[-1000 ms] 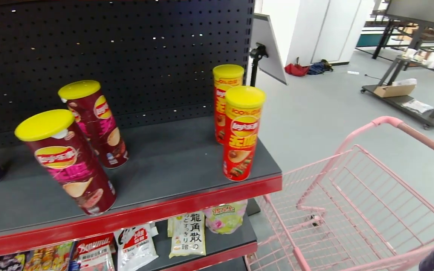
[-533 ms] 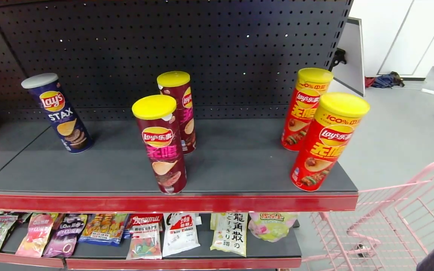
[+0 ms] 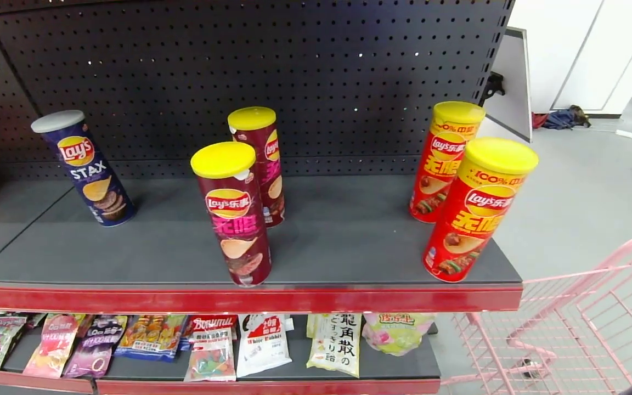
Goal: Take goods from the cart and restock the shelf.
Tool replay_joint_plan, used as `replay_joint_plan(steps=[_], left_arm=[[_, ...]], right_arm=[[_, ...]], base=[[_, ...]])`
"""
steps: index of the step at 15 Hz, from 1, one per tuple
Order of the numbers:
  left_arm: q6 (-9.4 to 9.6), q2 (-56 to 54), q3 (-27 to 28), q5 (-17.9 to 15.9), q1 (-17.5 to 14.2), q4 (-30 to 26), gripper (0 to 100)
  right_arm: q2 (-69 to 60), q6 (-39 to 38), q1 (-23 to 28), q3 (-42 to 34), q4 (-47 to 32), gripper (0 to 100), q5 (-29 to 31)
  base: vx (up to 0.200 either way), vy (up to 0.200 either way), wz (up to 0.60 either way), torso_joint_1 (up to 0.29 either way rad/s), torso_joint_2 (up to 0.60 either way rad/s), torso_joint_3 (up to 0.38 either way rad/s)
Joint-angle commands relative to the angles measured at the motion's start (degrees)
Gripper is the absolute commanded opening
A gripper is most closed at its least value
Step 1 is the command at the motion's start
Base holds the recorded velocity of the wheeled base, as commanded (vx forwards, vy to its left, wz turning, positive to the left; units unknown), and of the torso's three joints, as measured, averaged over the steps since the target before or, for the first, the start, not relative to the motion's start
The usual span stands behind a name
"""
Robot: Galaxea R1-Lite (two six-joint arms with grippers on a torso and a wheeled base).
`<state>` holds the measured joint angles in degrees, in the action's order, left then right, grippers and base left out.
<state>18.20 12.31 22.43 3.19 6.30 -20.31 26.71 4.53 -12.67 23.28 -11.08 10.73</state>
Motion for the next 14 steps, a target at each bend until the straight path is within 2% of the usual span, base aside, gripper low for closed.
replay_joint_plan(steps=[1, 14], left_arm=[[-0.01, -0.7, 0.0, 0.0, 0.1, 0.0, 100], [-0.01, -1.9, 0.0, 0.0, 0.1, -0.3, 100]], right_arm=[[-0.3, 0.1, 0.0, -0.3, 0.0, 0, 0.0], [-3.0, 0.0, 0.0, -1.4, -0.3, 0, 0.0]], base=[[0.000, 0.200, 0.00, -0.007, 0.00, 0.002], [0.000, 0.200, 0.00, 0.002, 0.00, 0.002]])
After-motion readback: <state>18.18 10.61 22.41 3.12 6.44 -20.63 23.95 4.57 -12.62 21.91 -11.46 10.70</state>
